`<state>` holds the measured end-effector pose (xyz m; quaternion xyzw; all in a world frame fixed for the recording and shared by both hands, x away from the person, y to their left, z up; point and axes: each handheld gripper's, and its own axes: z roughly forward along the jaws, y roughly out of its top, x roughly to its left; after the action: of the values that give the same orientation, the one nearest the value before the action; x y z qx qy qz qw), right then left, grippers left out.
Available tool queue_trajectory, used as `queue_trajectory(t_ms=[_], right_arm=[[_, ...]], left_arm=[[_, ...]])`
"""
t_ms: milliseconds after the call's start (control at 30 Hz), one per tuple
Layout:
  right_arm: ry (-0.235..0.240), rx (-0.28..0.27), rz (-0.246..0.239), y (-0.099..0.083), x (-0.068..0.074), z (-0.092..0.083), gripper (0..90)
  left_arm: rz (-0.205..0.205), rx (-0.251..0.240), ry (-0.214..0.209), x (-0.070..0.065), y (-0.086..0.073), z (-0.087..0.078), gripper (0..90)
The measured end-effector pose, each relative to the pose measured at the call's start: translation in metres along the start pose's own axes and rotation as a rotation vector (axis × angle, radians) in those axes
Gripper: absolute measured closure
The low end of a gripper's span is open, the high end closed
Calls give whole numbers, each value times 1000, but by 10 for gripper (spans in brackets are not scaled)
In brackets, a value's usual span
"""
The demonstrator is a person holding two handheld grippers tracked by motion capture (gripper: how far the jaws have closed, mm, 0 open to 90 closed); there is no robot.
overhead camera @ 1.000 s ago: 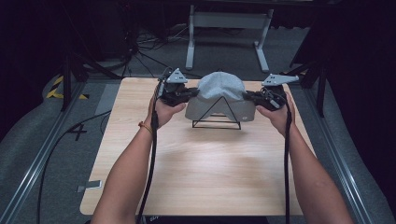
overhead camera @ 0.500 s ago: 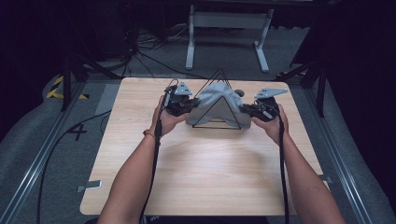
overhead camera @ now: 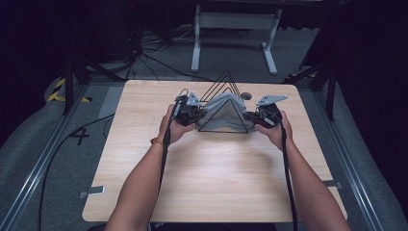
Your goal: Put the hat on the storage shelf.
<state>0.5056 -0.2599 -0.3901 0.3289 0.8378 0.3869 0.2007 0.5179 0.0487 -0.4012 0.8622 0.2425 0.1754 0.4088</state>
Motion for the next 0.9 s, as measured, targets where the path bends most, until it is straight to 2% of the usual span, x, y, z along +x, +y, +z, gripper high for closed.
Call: queue_trajectory(t_ms=[100, 167, 200, 367, 467, 500, 600, 900], right_arm=[[0, 2, 13, -3, -1, 3, 852], [-6, 7, 11, -4, -1, 5, 852], [-2, 3, 23, -5, -1, 6, 852], [-3, 9, 19, -6, 1, 9, 850], [-4, 9, 21, -7, 0, 8, 849], [-4, 9, 24, -6, 0, 7, 846], [-14, 0, 27, -5, 0, 3, 831], [-38, -30, 24, 0, -1, -17, 809]], left_arm=[[-9, 8, -5, -2, -4, 5, 855], [0, 5, -4, -2, -6, 7, 855], [-12, 5, -2, -2, -7, 7, 854], [-13, 14, 11, 1, -10, 8, 854], [-33, 7, 11, 2, -10, 7, 854], [-28, 3, 15, 1, -9, 6, 853], [-36, -13, 31, 2, -8, 0, 844], [-2, -22, 73, 4, -2, -22, 834]])
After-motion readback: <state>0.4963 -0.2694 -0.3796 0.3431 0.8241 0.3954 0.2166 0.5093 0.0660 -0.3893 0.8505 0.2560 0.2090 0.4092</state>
